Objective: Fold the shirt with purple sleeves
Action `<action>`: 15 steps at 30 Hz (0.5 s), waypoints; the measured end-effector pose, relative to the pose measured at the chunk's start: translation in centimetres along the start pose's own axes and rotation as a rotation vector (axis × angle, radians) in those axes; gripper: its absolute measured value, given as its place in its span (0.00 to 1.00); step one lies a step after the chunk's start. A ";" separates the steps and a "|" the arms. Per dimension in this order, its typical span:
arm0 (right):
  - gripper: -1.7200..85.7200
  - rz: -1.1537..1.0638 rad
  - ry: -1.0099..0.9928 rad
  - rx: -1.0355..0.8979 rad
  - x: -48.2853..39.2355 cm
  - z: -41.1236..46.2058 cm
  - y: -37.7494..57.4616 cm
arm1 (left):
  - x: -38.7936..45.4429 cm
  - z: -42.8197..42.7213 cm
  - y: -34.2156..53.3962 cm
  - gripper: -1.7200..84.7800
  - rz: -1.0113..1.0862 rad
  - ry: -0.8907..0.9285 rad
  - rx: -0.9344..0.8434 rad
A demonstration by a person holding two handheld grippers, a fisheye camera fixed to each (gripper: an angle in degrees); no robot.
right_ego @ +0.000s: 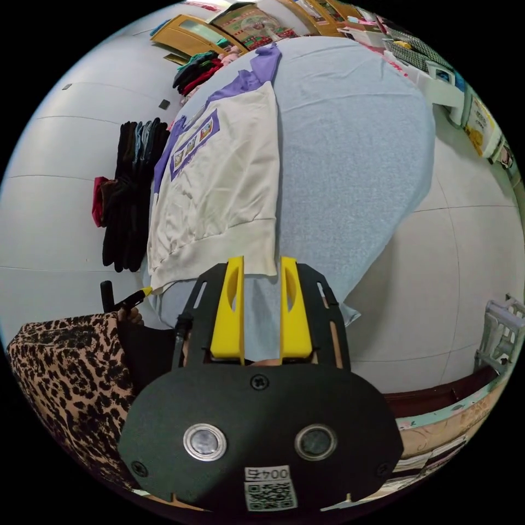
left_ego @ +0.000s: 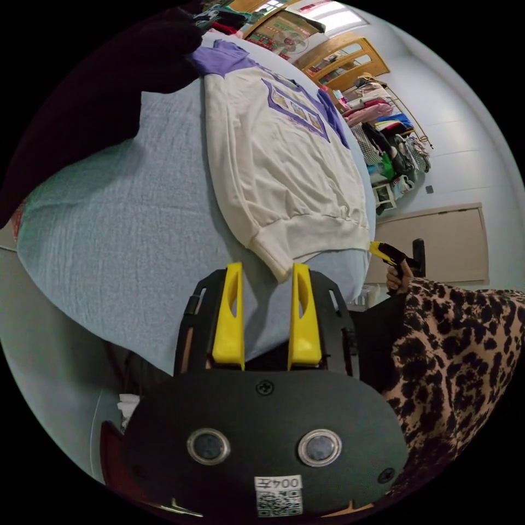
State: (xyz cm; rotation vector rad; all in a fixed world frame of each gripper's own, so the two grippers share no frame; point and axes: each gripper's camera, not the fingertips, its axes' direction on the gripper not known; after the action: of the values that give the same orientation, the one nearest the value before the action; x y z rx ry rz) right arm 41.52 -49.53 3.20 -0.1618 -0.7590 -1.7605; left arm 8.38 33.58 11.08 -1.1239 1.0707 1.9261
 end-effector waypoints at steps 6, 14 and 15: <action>0.03 -0.046 -0.050 -0.019 -4.2 -4.2 -0.9 | 0.8 -1.8 -0.4 0.06 0.024 -0.004 0.009; 0.02 0.039 0.057 -0.042 -3.5 -10.4 2.3 | -0.9 -2.1 3.3 0.04 0.010 -0.061 -0.051; 0.02 0.042 0.083 -0.069 -3.5 -9.5 2.5 | -1.2 -0.9 3.6 0.04 -0.005 -0.078 -0.075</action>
State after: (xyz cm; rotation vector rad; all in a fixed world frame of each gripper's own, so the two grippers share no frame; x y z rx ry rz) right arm 47.50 -52.35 -4.83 -0.1494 -0.6314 -1.7439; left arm 6.18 30.96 13.06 -1.0819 0.9595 2.0039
